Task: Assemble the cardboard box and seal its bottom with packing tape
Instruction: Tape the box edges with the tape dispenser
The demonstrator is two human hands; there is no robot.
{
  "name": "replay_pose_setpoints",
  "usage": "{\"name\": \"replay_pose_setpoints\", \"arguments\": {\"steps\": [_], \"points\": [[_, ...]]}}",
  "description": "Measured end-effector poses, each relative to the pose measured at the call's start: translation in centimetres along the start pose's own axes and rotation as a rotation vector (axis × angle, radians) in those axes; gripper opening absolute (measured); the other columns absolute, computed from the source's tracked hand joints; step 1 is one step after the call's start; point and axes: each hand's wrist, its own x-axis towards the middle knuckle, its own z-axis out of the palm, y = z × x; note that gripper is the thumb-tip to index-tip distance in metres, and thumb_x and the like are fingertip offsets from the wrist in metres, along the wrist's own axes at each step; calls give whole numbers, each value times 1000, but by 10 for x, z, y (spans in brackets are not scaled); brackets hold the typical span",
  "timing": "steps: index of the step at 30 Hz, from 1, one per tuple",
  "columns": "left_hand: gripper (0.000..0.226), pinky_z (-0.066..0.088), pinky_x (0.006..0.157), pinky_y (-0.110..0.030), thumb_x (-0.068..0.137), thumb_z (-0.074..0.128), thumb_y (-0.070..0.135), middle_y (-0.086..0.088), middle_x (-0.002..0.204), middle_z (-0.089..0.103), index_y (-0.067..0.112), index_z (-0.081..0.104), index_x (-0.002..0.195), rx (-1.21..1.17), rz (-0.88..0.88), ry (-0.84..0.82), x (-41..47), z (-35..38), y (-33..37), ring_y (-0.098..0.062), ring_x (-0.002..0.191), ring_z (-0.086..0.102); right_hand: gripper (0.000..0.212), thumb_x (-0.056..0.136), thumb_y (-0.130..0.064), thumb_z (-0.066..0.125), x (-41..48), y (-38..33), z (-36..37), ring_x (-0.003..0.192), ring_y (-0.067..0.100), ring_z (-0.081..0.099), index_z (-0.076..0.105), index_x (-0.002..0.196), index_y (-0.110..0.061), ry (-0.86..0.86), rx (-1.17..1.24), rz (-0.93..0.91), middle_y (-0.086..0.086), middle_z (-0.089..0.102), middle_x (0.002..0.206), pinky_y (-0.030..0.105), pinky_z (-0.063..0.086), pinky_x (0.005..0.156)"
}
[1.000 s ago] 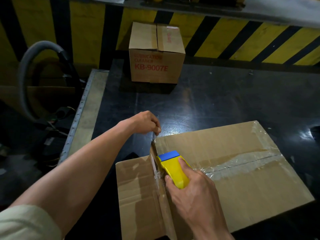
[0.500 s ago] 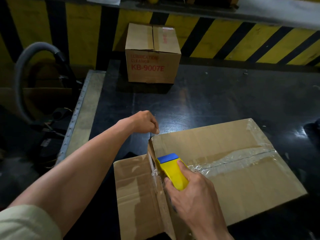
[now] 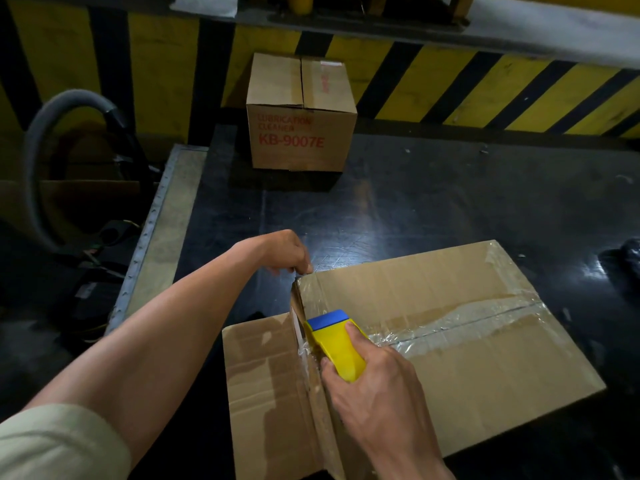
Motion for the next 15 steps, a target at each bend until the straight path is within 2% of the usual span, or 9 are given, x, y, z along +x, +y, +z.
{"name": "replay_pose_setpoints", "arguments": {"steps": [4,6,12,15], "points": [[13,59,74,-35,85,70,25,1,81,68,12,72,82,-74,-64,-16,0,3,4,-15,80,64,68,86,-64,52,4,-2,1,92,16,55,35,149,-44,-5,-34,-13,-4,50,90,26,46,77],[15,59,79,-38,84,69,27,-1,81,67,12,70,82,-118,-94,-35,1,6,3,-15,78,63,67,87,-63,52,5,-2,1,93,17,55,35,148,-44,-8,-39,-6,-3,49,90,26,46,78],[15,57,77,-35,88,67,29,-2,90,66,14,68,89,-172,-144,-54,2,9,1,-15,86,63,70,85,-65,52,7,0,3,86,14,58,36,149,-42,10,-11,-13,-5,53,88,30,52,76],[16,57,84,-38,86,71,30,-1,93,68,15,70,92,-185,-177,-67,2,7,-1,-16,91,64,69,84,-65,53,7,-1,2,90,15,58,37,148,-43,13,-7,-7,-3,54,91,29,51,78]]}}
